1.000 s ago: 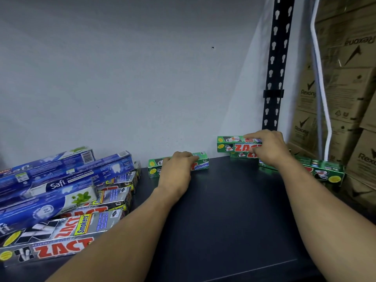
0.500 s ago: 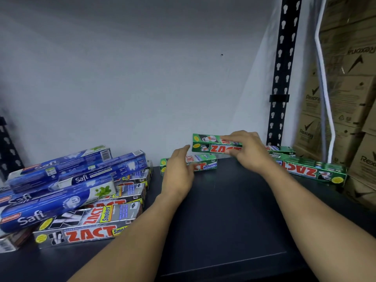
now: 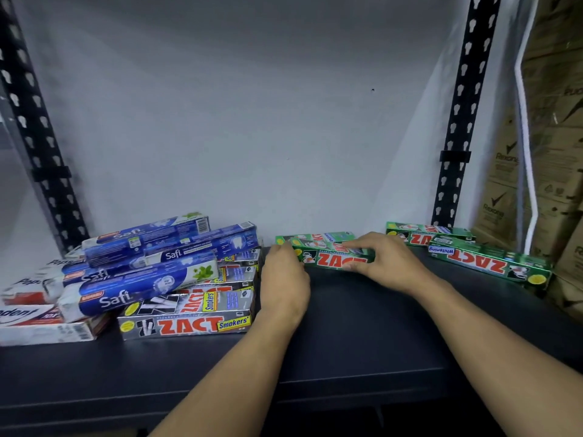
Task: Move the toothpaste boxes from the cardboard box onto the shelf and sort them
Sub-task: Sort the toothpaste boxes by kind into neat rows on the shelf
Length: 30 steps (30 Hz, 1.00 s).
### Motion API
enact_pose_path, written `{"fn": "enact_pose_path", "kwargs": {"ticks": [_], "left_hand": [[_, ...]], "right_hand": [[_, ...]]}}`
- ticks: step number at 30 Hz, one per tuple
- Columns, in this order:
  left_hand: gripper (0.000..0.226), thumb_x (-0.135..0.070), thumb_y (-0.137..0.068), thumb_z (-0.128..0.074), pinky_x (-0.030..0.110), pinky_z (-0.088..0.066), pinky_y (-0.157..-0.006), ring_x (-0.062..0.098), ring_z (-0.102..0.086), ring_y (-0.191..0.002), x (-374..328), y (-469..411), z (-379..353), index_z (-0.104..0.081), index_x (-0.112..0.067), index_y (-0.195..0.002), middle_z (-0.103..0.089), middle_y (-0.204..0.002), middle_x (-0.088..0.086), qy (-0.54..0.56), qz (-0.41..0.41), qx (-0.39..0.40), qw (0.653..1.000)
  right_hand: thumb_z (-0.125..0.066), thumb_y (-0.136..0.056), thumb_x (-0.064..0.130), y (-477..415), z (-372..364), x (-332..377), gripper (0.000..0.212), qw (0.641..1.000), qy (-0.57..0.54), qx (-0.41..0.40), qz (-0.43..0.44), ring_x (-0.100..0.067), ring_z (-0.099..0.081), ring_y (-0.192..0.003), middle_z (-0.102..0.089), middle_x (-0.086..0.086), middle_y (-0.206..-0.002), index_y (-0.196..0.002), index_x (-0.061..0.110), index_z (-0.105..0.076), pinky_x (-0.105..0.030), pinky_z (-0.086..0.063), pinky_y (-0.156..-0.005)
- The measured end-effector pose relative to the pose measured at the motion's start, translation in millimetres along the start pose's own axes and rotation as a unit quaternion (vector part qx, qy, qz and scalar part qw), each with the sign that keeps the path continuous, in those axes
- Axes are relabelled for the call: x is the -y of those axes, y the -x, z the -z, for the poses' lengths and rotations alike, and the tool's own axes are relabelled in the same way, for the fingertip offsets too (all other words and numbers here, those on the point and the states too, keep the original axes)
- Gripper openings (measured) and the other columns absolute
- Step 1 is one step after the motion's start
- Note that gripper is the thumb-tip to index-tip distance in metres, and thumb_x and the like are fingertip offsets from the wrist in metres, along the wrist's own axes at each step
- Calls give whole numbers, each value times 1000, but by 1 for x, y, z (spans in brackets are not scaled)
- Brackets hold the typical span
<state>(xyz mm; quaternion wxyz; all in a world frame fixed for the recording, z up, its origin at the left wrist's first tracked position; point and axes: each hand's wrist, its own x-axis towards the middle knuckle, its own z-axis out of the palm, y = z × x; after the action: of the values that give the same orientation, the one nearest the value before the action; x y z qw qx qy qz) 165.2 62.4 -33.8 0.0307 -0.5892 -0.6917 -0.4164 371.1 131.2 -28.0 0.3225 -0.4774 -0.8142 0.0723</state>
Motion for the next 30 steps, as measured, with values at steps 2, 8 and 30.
{"fn": "enact_pose_path", "kwargs": {"ticks": [2, 8, 30], "left_hand": [[22, -10, -90, -64, 37, -51, -81, 29, -64, -98, 2, 5, -1, -58, -8, -111, -66, -109, 11, -6, 10, 27, 1000], [24, -13, -89, -66, 36, -55, -82, 27, -65, -99, 10, 8, -5, -60, -10, -113, -67, -111, 9, 19, 45, 44, 998], [19, -9, -92, -62, 36, -53, -81, 31, -66, -99, 14, 2, -5, -65, -5, -110, -70, -109, 14, 53, 99, 13, 994]], "right_hand": [[-80, -78, 45, 1, -1, 1, 48, 1000, 0, 1, -7, -8, -55, -112, -62, 16, -122, -123, 35, -67, -27, -44, -92], [-79, -79, 30, 1, 3, -2, 43, 999, -3, -3, -36, -12, -54, -108, -62, 9, -120, -121, 27, -70, -25, -37, -84], [-79, -81, 40, 1, -9, 1, 46, 1000, 3, -23, -5, -15, -57, -104, -64, 1, -118, -124, 24, -69, -33, -49, -91]]}}
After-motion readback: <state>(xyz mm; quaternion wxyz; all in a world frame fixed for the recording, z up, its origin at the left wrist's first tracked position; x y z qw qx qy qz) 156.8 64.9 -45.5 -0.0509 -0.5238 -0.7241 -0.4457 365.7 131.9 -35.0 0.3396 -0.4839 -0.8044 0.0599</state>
